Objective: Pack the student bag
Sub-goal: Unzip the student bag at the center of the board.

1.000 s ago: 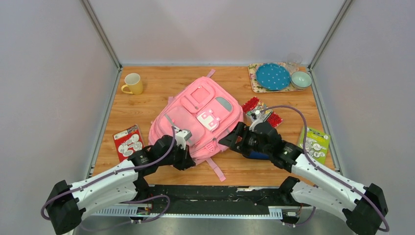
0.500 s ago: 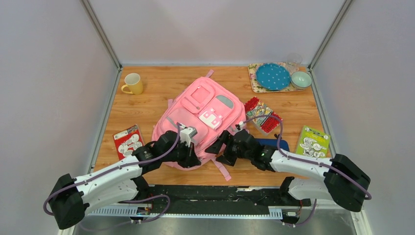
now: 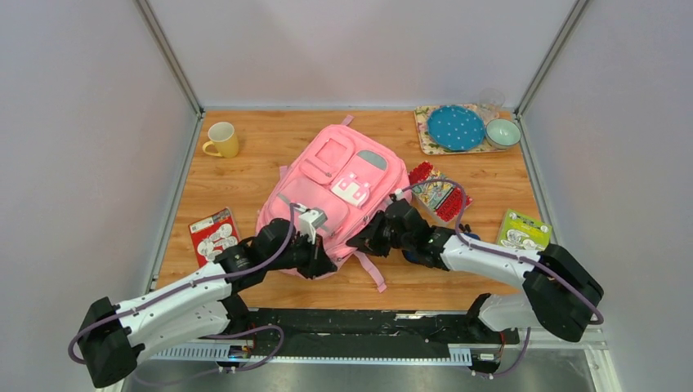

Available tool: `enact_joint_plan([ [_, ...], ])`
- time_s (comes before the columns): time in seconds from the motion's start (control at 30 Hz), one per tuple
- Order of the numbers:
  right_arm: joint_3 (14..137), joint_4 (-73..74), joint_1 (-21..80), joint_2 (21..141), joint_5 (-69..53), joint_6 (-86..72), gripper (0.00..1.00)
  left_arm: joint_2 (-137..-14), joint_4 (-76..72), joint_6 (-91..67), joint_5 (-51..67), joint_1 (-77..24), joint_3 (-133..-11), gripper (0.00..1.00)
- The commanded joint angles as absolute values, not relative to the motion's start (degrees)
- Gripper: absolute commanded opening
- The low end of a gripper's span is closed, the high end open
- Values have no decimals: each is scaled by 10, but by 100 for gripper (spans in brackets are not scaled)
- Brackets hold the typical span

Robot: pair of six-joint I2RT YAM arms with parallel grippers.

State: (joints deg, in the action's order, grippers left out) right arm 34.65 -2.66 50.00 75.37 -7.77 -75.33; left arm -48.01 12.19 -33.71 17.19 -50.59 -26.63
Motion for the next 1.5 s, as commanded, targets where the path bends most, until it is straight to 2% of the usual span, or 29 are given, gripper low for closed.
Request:
enact_joint_plan([
  [0.0,415,17,426,721,-37,-651,0,-440,163,-316,178,-513,-288,0],
  [0.37,596,197,340,763,-39,-425,0,-383,380,-300,7,-514,-270,0],
  [0.5,673,232,331,828,-50,-369,0,-378,379,-301,2,-513,-271,0],
  [0.7,782,299,331,910,-119,-324,1,-390,291,-311,84,-514,-258,0],
  [0.73,787,307,331,924,-126,-324,5,-391,279,-322,98,-514,-253,0],
  [0.77,790,328,331,930,-132,-324,25,-390,265,-328,104,-513,-250,0],
  [0.83,788,373,330,931,-149,-314,58,-388,223,-353,111,-513,-237,0],
  [0.9,769,392,332,912,-123,-308,67,-384,181,-370,112,-514,-228,0],
  [1.07,585,302,334,734,-125,-411,70,-400,137,-388,113,-513,-215,0],
  [1.2,456,194,386,637,-144,-543,69,-423,114,-380,121,-513,-226,0],
  [1.33,409,100,465,628,-117,-640,69,-453,101,-367,153,-513,-246,0],
  [1.47,410,67,517,679,-76,-698,70,-468,98,-352,171,-513,-262,0],
])
